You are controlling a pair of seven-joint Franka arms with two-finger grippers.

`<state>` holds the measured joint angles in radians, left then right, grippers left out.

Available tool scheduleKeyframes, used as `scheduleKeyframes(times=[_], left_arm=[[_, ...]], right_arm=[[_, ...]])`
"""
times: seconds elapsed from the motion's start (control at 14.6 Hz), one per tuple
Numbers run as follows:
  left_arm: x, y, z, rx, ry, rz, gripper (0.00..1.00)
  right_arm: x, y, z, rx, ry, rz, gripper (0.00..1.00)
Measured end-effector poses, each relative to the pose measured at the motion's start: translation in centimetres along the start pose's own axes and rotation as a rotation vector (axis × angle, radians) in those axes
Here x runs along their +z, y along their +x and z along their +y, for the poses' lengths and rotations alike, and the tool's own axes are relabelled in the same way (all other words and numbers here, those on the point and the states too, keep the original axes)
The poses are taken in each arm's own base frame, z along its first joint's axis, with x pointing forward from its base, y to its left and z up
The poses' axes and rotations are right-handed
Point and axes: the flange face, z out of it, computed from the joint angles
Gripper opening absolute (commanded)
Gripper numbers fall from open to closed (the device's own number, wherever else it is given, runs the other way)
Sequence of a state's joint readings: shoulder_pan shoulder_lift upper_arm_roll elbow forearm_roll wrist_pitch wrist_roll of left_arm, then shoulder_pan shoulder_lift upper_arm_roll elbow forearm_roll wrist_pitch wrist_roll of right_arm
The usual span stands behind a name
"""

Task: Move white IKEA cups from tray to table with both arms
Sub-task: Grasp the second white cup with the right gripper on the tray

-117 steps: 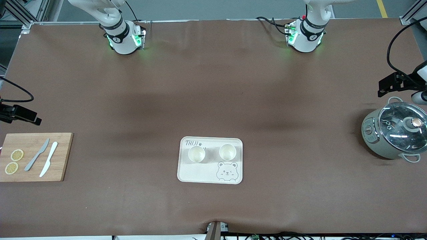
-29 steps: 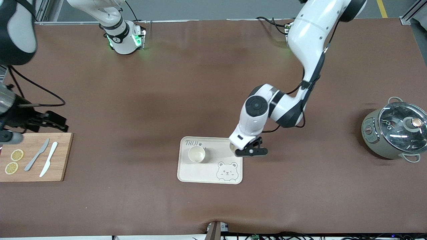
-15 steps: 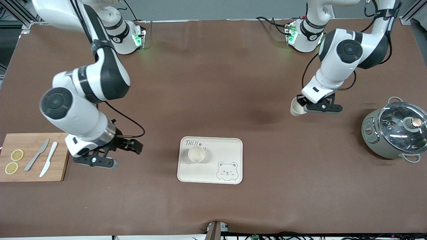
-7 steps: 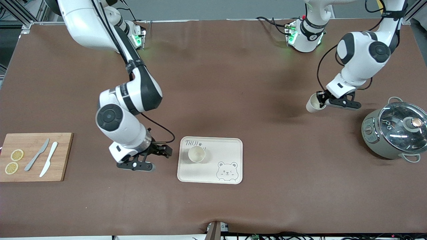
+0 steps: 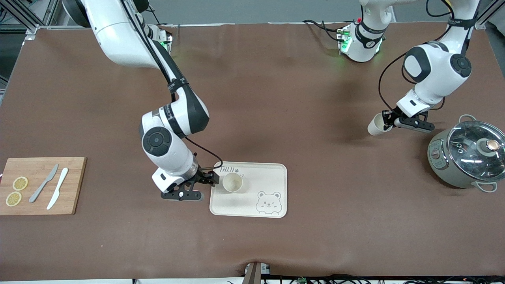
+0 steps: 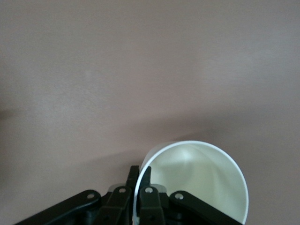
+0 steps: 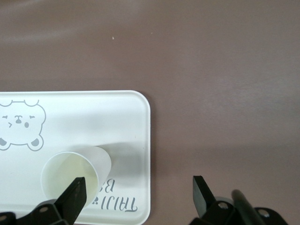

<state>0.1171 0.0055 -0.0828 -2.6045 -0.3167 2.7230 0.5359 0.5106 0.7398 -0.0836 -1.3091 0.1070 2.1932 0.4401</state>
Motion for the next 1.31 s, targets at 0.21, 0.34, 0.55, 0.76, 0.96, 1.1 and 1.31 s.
scheduleKeyframes(times=[0.21,0.34,0.55,0.76,0.96,1.1,1.31], left_arm=[[2.4,-0.7,-1.6,0.003,0.024,0.004,0.00],[3.5,-0.9,-2.1,0.001,0.030,0.001,0.00],[3.8,-0.7,-2.2,0.001,0.030,0.000,0.00],[3.8,-0.7,-2.2,0.001,0.031,0.001,0.00],[3.8,-0.7,-2.2,0.001,0.030,0.000,0.00],[3.9,-0.7,-2.2,0.001,0.030,-0.001,0.00],[4.3,-0.8,-2.3,0.000,0.037,0.004,0.00]], right_arm=[[1.7,-0.4,-0.7,-0.012,0.001,0.006,1.00],[2.7,-0.7,-1.2,-0.019,0.002,0.008,1.00],[3.6,-1.1,-1.6,-0.027,-0.001,0.003,1.00],[4.0,-1.4,-2.2,-0.029,0.005,0.014,1.00],[4.9,-1.7,-2.8,-0.033,0.013,0.029,1.00],[5.6,-1.9,-3.1,-0.037,0.012,0.029,1.00],[6.3,-2.2,-3.3,-0.039,0.011,0.027,1.00]])
